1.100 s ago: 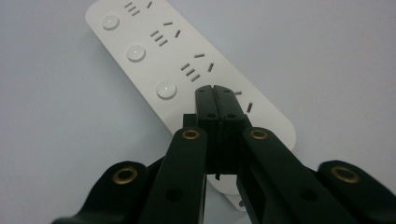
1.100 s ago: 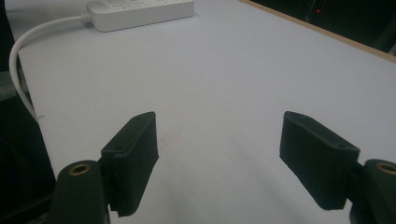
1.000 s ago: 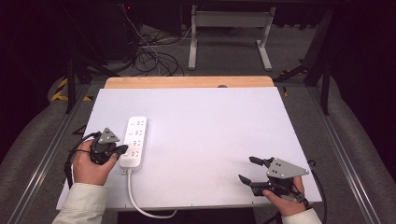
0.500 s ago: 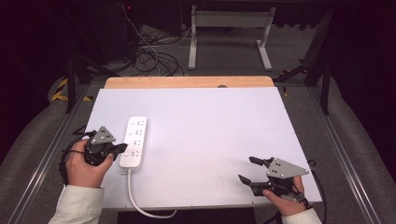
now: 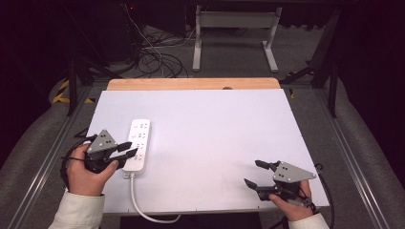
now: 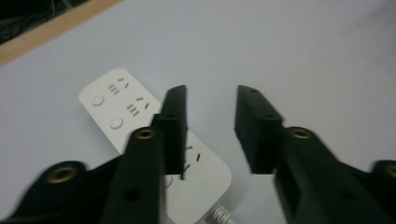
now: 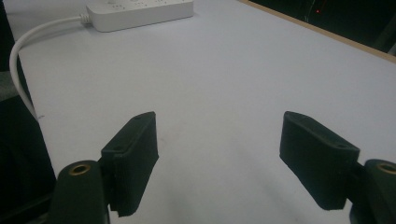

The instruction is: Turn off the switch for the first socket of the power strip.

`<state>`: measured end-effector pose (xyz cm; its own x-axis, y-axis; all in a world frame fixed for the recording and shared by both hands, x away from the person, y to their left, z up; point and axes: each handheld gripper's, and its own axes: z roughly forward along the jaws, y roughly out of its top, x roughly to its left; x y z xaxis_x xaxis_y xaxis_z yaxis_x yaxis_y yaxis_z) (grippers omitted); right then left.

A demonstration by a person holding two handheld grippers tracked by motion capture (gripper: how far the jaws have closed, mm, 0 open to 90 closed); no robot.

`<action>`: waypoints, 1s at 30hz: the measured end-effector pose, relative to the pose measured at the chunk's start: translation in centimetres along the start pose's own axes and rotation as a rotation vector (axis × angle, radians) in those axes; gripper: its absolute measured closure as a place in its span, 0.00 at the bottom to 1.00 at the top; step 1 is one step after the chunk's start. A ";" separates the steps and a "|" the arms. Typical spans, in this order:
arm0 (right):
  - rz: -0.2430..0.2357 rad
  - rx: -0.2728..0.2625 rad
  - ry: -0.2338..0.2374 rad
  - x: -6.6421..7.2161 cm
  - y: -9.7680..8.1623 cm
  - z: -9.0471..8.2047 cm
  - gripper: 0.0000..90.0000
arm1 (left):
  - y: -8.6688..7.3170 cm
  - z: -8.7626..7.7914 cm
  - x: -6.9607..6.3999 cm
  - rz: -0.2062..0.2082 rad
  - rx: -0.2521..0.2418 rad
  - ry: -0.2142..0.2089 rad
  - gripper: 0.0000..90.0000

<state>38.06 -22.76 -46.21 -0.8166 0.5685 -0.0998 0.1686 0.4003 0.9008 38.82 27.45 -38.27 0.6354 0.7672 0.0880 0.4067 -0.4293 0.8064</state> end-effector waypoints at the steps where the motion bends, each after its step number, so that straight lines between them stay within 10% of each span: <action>1: 0.003 0.000 0.000 0.0 0.0 0.0 0.31 | 0.0 -0.2 -0.1 -0.008 -0.022 0.003 0.54; 15: -0.004 -0.002 0.003 0.0 0.0 0.0 0.31 | -1.4 -1.5 -0.3 0.008 -0.276 -0.125 0.20; 25: -0.005 -0.003 0.005 0.0 0.0 -0.1 0.31 | -4.2 -0.9 -0.4 0.079 -0.252 -0.087 0.17; 30: -0.003 0.000 0.004 0.0 0.0 0.0 0.31 | -5.7 -0.4 -0.2 0.015 -0.274 -0.099 0.14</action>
<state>38.03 -22.79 -46.18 -0.8191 0.5646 -0.1012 0.1657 0.4018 0.9006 36.11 29.95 -42.67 0.7067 0.7054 0.0543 0.2131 -0.2855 0.9344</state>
